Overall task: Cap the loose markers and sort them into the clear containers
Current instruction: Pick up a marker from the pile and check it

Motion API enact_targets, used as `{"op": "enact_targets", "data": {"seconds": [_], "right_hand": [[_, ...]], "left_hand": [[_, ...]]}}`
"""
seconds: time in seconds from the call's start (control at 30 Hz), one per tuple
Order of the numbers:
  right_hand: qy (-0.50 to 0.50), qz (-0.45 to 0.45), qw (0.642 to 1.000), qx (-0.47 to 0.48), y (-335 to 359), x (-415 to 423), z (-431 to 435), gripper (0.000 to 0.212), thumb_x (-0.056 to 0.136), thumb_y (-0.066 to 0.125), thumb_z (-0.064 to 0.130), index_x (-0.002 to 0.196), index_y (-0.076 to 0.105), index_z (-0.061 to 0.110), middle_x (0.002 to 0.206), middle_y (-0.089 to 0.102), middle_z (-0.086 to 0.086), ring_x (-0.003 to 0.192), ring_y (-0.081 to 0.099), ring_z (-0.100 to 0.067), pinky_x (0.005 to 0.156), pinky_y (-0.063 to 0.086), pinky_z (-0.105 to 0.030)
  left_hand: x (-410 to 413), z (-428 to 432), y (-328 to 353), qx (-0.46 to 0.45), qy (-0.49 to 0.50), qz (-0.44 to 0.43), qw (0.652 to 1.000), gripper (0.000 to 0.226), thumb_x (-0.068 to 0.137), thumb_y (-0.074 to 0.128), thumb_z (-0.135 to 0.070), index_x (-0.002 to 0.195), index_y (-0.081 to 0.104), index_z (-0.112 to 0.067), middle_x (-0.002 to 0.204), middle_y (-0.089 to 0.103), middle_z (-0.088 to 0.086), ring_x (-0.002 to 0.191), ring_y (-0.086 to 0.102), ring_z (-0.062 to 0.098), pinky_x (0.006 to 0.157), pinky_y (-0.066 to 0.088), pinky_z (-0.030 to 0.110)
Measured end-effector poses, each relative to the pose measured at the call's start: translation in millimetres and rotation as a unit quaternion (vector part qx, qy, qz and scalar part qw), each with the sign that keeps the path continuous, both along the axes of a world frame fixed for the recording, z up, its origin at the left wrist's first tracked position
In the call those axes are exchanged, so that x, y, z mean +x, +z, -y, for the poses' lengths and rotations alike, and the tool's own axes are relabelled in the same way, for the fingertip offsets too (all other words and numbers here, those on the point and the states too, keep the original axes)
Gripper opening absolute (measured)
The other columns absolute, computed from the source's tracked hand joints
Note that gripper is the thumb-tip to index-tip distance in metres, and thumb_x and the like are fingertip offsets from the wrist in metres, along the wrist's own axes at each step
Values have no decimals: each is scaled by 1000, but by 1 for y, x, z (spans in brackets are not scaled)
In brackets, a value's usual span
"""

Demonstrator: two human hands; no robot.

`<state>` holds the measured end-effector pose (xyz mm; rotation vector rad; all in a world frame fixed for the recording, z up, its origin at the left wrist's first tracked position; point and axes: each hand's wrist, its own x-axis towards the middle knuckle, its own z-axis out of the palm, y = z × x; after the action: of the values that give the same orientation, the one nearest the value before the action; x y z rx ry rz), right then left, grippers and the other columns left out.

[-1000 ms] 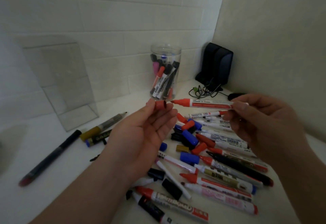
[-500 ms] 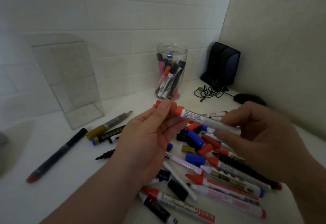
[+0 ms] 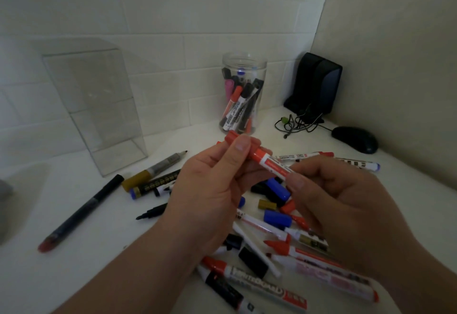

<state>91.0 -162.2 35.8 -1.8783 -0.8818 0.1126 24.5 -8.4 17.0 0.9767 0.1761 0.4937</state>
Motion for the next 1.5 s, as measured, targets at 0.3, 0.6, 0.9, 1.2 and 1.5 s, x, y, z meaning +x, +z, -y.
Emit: {"op": "enact_targets", "data": {"seconds": [0.3, 0.6, 0.9, 1.2, 1.5], "right_hand": [[33, -102, 993, 41, 1, 39, 17, 19, 93, 55, 22, 79, 66, 29, 67, 66, -10, 52, 50, -17, 48, 43, -22], [-65, 85, 950, -295, 5, 80, 44, 8, 86, 72, 38, 87, 64, 38, 88, 62, 17, 79, 57, -2, 61, 39, -20], [-80, 64, 891, -443, 12, 96, 69, 8, 84, 77, 37, 88, 70, 37, 80, 60, 17, 68, 55, -1, 55, 35, -14], [-69, 42, 871, -484, 9, 96, 69, 9, 83, 77, 36, 89, 71, 33, 88, 63, 14, 77, 57, -2, 59, 38, -18], [-56, 51, 863, -499, 8, 91, 61, 8, 85, 75, 36, 88, 68, 33, 90, 59, 15, 80, 54, -2, 60, 37, -18]], "left_hand": [[1, -35, 5, 19, 174, -42, 984, 23, 89, 63, -33, 91, 74, -12, 89, 74, 6, 86, 71, 19, 81, 56, 32], [-1, -40, 8, 36, 247, -46, 967, 21, 96, 66, -27, 78, 77, -21, 86, 73, -5, 66, 57, 7, 66, 53, 23], [-1, -25, 2, 302, 164, -161, 925, 2, 86, 73, -24, 87, 74, -25, 83, 76, -4, 72, 70, 9, 65, 55, 22], [0, -15, -3, 465, 73, -206, 858, 21, 75, 83, -19, 74, 66, -30, 84, 75, -16, 82, 73, 8, 82, 58, 40], [2, -17, -9, 575, 19, -276, 770, 19, 80, 81, -25, 78, 65, -33, 86, 72, -24, 82, 68, 0, 82, 58, 38]]}}
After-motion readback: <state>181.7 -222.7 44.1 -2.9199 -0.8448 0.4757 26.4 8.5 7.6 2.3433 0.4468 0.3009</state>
